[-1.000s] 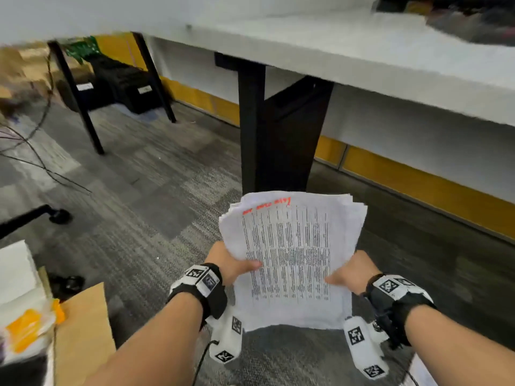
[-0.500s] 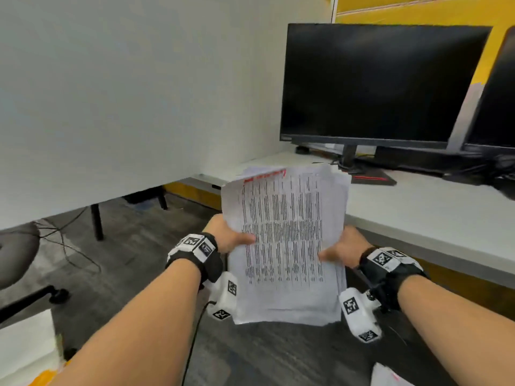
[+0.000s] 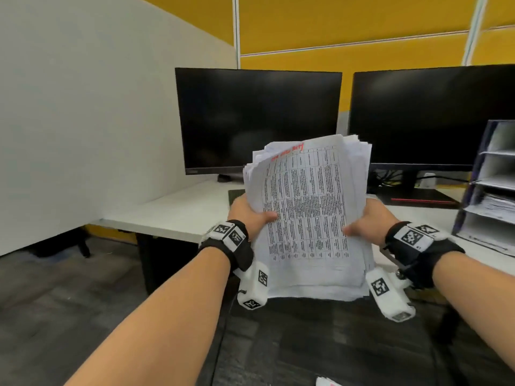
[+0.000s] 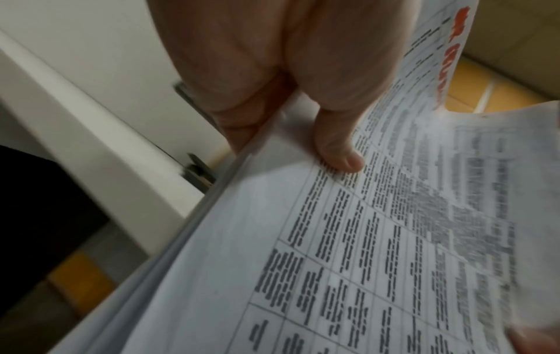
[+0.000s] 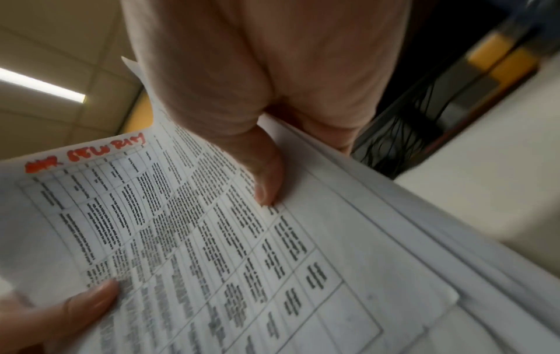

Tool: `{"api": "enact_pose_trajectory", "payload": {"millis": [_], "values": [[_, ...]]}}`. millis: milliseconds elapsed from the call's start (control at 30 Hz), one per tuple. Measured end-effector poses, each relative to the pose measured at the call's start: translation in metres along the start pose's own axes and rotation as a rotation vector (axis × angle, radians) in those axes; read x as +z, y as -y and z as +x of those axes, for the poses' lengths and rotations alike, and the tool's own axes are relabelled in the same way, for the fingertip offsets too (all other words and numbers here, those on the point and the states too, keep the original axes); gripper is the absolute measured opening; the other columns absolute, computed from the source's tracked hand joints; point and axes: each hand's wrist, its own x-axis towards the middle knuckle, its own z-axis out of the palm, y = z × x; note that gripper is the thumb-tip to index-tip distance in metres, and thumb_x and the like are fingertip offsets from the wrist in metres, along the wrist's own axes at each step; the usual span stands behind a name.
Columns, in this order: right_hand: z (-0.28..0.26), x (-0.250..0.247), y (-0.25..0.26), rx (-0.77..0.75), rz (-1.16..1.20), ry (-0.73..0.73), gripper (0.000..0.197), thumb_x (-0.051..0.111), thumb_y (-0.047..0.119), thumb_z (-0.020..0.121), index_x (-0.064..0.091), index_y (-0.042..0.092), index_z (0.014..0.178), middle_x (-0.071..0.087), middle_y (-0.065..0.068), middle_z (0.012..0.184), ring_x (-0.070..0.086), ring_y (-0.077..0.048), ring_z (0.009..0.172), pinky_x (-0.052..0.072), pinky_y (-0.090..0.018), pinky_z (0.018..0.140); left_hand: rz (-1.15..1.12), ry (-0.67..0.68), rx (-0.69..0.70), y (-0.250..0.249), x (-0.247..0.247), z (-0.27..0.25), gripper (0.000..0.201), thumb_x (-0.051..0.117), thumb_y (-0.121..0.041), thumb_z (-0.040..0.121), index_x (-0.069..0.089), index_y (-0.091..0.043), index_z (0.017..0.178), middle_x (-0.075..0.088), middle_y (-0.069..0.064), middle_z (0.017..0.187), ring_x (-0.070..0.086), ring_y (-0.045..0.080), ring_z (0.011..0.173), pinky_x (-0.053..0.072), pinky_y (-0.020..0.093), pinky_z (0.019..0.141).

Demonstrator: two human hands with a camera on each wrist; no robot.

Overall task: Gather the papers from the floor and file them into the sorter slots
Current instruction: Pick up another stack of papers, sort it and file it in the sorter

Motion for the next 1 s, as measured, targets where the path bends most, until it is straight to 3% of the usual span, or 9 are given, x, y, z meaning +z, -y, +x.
{"api": "enact_pose_trajectory", "payload": {"millis": [167,300,433,567,633,700,833,933,1000], "values": [[0.018,-0.073,-0.002,-0.009,-0.076,-0.123,0.042,0.074,-0.008,0.071,0.062,0.001,0.111,0.067,-0.016,0.109,0.063,-0.031,0.102,0.050,-0.038,0.088,-0.069,0.005,0.072,-0.053,0.062,0.031,0.045,0.079,-0.009,0.075,0.061,-0.012,0.116,0.068,0.000,0.109,0.064,0.017,0.099,0.052,0.037,0.091],[0.035,-0.081,0.008,-0.075,0.086,-0.295,0.045,0.070,-0.008,0.075,0.060,0.002,0.118,0.065,-0.012,0.113,0.061,-0.027,0.106,0.047,-0.032,0.089,-0.110,-0.113,0.160,-0.095,0.063,0.063,0.049,0.080,-0.011,0.075,0.057,-0.017,0.118,0.065,0.000,0.109,0.062,0.018,0.098,0.052,0.035,0.084],[0.045,-0.073,0.022,-0.101,0.211,-0.472,0.037,0.067,-0.005,0.079,0.058,0.006,0.113,0.063,-0.009,0.106,0.060,-0.024,0.097,0.048,-0.030,0.085,-0.135,-0.181,0.199,-0.113,0.063,0.079,0.045,0.079,-0.014,0.075,0.056,-0.016,0.114,0.065,-0.001,0.106,0.064,0.019,0.096,0.054,0.037,0.083],[0.048,-0.057,0.018,-0.047,0.204,-0.363,0.054,0.064,0.000,0.082,0.040,0.004,0.130,0.051,-0.004,0.106,0.050,-0.017,0.095,0.043,-0.026,0.084,-0.130,-0.147,0.085,-0.094,0.074,0.086,0.053,0.080,-0.023,0.075,0.042,-0.015,0.112,0.054,-0.005,0.093,0.057,0.017,0.087,0.050,0.034,0.082],[0.057,-0.055,0.011,-0.023,0.255,-0.339,0.059,0.063,0.000,0.083,0.033,0.005,0.134,0.050,-0.005,0.109,0.050,-0.016,0.095,0.043,-0.026,0.076,-0.118,-0.090,0.074,-0.085,0.080,0.095,0.054,0.079,-0.029,0.076,0.044,-0.014,0.114,0.054,-0.006,0.092,0.056,0.014,0.084,0.049,0.033,0.080],[0.070,-0.057,0.002,-0.022,0.254,-0.352,0.056,0.063,0.000,0.083,0.036,0.006,0.131,0.052,-0.005,0.110,0.051,-0.016,0.094,0.043,-0.020,0.067,-0.121,-0.077,0.081,-0.081,0.086,0.107,0.047,0.075,-0.030,0.079,0.052,-0.012,0.116,0.062,0.000,0.101,0.061,0.019,0.090,0.052,0.035,0.081],[0.097,-0.068,-0.007,0.013,0.269,-0.354,0.046,0.057,-0.005,0.086,0.043,0.010,0.127,0.056,-0.005,0.115,0.053,-0.016,0.098,0.047,-0.024,0.075,-0.169,-0.097,0.046,-0.090,0.102,0.125,0.036,0.070,-0.024,0.084,0.057,-0.015,0.117,0.065,0.004,0.108,0.064,0.024,0.099,0.054,0.040,0.086],[0.099,-0.077,0.001,0.013,0.285,-0.352,0.044,0.056,-0.009,0.085,0.045,0.010,0.124,0.056,-0.001,0.105,0.056,-0.012,0.086,0.044,-0.012,0.061,-0.193,-0.099,-0.010,-0.100,0.107,0.123,0.038,0.072,-0.027,0.084,0.053,-0.015,0.115,0.063,0.001,0.105,0.063,0.021,0.098,0.051,0.033,0.080],[0.092,-0.083,0.007,0.001,0.290,-0.316,0.048,0.058,-0.008,0.083,0.044,0.011,0.125,0.055,0.001,0.100,0.057,-0.010,0.084,0.043,-0.012,0.056,-0.202,-0.074,-0.032,-0.109,0.109,0.112,0.046,0.074,-0.034,0.081,0.044,-0.018,0.112,0.058,-0.004,0.097,0.061,0.017,0.091,0.049,0.033,0.078]]}}
